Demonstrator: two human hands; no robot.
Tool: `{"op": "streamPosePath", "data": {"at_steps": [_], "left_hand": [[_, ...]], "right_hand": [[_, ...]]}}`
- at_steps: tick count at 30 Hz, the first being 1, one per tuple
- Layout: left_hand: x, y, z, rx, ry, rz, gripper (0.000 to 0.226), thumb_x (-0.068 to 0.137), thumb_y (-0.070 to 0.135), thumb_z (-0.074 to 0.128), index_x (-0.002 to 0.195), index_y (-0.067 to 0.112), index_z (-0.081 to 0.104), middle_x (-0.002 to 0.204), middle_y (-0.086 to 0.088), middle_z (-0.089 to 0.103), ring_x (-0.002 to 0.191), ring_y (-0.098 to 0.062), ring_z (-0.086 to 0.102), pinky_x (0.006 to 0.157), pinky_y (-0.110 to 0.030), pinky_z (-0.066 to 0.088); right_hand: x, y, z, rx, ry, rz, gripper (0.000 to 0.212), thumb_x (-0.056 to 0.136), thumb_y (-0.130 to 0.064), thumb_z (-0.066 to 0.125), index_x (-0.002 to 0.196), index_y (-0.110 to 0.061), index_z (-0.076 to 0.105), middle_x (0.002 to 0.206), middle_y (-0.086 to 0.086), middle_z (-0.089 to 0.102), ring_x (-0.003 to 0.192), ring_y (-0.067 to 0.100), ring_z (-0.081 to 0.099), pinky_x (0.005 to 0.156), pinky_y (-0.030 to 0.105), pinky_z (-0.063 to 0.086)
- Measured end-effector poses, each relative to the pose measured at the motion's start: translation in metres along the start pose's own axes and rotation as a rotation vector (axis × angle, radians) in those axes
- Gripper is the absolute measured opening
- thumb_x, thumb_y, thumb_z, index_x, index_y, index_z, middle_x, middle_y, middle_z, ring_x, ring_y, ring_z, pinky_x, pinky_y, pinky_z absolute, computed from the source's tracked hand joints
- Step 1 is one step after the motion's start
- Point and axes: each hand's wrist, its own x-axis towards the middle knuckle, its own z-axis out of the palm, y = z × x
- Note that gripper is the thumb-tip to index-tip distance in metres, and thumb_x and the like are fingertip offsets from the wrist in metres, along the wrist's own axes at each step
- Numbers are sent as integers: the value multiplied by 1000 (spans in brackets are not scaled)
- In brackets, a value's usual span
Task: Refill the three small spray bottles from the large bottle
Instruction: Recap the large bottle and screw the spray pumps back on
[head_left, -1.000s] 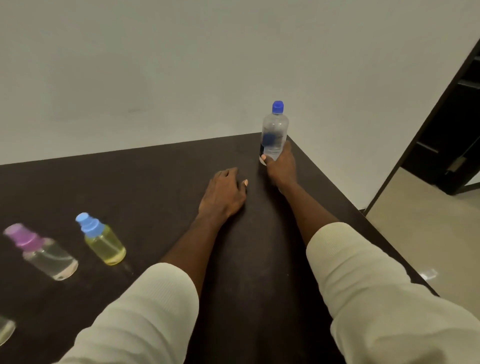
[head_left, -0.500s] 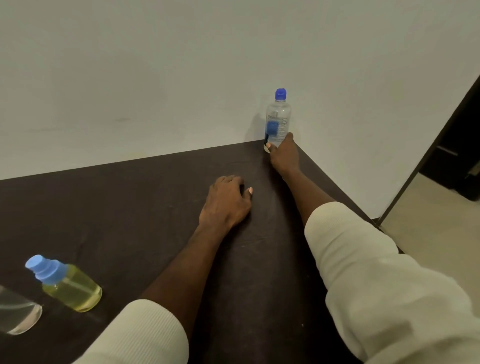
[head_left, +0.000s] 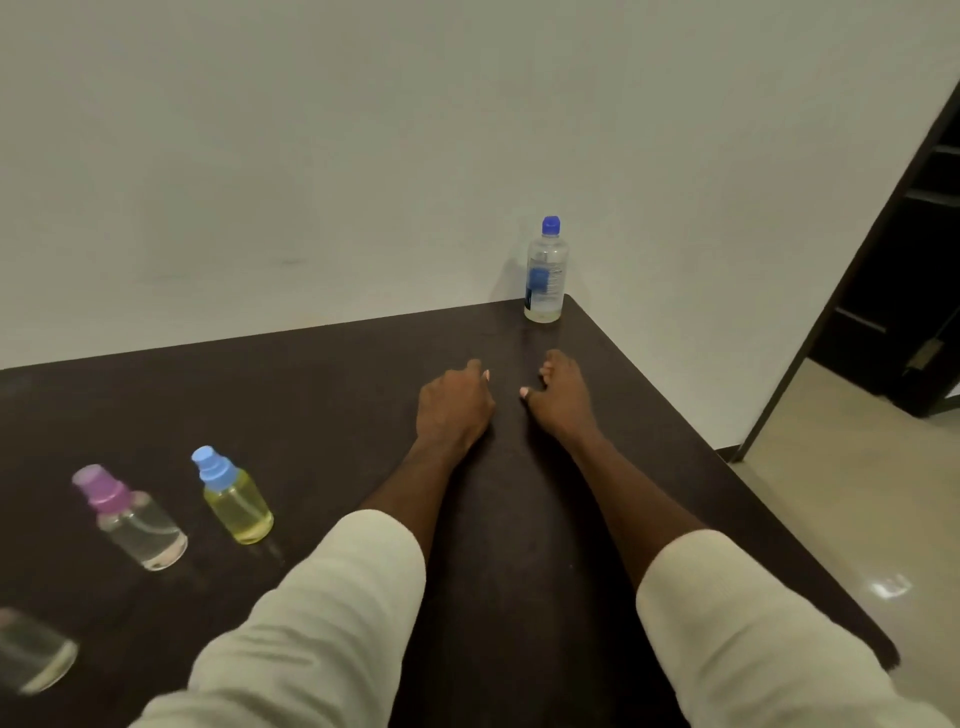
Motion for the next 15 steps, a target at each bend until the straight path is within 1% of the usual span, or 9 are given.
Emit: {"op": "streamPosePath", "data": {"at_steps": [2, 4, 6, 8, 10, 12, 13, 15], "left_hand": [[-14, -1, -3, -68, -50, -36, 24, 105, 29, 40, 103, 11, 56, 99, -15, 67, 89, -34, 63, 76, -41, 48], [-32, -5, -7, -202, -49, -68, 22, 103, 28, 43, 96, 11, 55, 94, -14, 67, 87, -34, 63, 76, -42, 51], [-54, -10, -13, -376, -6, -110, 19, 101, 26, 48, 91, 12, 57, 85, -9, 66, 80, -29, 63, 72, -41, 52], [-79, -14, -22, -533, 55, -134, 14, 99, 21, 54, 90, 13, 62, 78, -1, 65, 72, -19, 62, 67, -37, 52], [-107, -17, -34, -624, 141, -138, 12, 98, 17, 56, 91, 13, 65, 72, 4, 63, 64, -11, 58, 61, -32, 49], [-134, -21, -44, -699, 277, -149, 12, 98, 15, 57, 91, 11, 66, 68, 5, 62, 58, -10, 55, 56, -31, 46], [-149, -24, -50, -734, 355, -158, 13, 98, 15, 57, 90, 10, 65, 67, 4, 61, 57, -12, 54, 56, -31, 45], [-177, -35, -65, -765, 487, -187, 12, 100, 17, 57, 90, 13, 63, 69, 5, 60, 60, -10, 52, 57, -23, 42]], "right_hand": [[-23, -1, -4, -2, 3, 11, 73, 85, -12, 72, 147, -8, 33, 142, 9, 44, 125, 18, 50, 107, 32, 41], [-43, -4, -7, 0, 15, 36, 72, 86, -11, 71, 147, -8, 34, 141, 8, 45, 125, 18, 50, 107, 32, 41], [-63, -8, -9, 7, 33, 51, 70, 85, -10, 71, 145, -7, 35, 140, 8, 46, 123, 18, 51, 106, 31, 41], [-81, -13, -9, 12, 54, 51, 63, 85, -8, 71, 140, -4, 40, 137, 10, 46, 117, 18, 52, 102, 29, 42], [-103, -20, -6, 10, 66, 51, 57, 85, -6, 69, 136, -3, 42, 138, 11, 44, 118, 20, 51, 101, 30, 42], [-126, -29, 5, 19, 63, 48, 63, 84, -7, 70, 139, -6, 40, 140, 9, 41, 123, 23, 50, 103, 33, 44], [-140, -38, 14, 55, 45, 44, 66, 83, -7, 71, 141, -8, 39, 138, 7, 42, 123, 21, 50, 102, 33, 46], [-171, -59, 38, 189, -21, 29, 68, 82, -5, 72, 141, -10, 39, 129, 4, 47, 115, 15, 52, 100, 33, 48]]}}
